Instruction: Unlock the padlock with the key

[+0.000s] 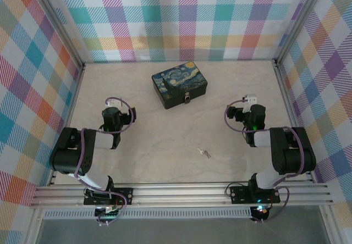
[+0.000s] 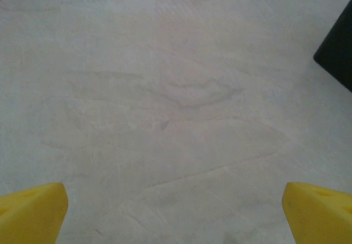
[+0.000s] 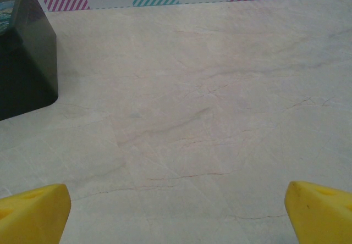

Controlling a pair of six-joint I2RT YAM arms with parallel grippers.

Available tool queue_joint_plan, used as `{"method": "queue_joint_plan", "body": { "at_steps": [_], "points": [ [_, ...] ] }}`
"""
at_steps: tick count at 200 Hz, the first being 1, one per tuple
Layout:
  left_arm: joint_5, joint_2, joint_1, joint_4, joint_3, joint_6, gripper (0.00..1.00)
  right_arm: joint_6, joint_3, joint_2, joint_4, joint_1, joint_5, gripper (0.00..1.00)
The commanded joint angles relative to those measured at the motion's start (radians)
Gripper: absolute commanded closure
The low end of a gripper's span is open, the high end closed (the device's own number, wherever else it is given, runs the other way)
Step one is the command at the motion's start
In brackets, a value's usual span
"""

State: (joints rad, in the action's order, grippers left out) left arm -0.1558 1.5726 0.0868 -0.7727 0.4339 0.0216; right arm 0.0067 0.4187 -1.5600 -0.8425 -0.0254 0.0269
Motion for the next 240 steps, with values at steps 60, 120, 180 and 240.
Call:
{"method": "queue_joint_plan", "body": {
  "at_steps": [60, 120, 180, 240],
  "points": [
    [-0.072, -0.196, -0.014, 0.488, 0.239, -0.07, 0.0, 0.091, 0.217, 0.232, 0.642, 0.0, -0.159, 0.06],
    [-0.149, -0.22, 0.126, 0.992, 0.518, -0.254, 0.08, 0.316, 0.326, 0.32, 0.938, -0.161, -0.268, 0.19],
    [-0.1, -0.204, 0.279, 1.338, 0.628, -0.456, 0.08, 0.516, 0.28, 0.363, 1.121, -0.358, -0.286, 0.31],
    [-0.04, -0.124, 0.399, 1.377, 0.708, -0.571, 0.07, 0.602, 0.249, 0.406, 1.267, -0.442, -0.342, 0.49]
  ]
}}
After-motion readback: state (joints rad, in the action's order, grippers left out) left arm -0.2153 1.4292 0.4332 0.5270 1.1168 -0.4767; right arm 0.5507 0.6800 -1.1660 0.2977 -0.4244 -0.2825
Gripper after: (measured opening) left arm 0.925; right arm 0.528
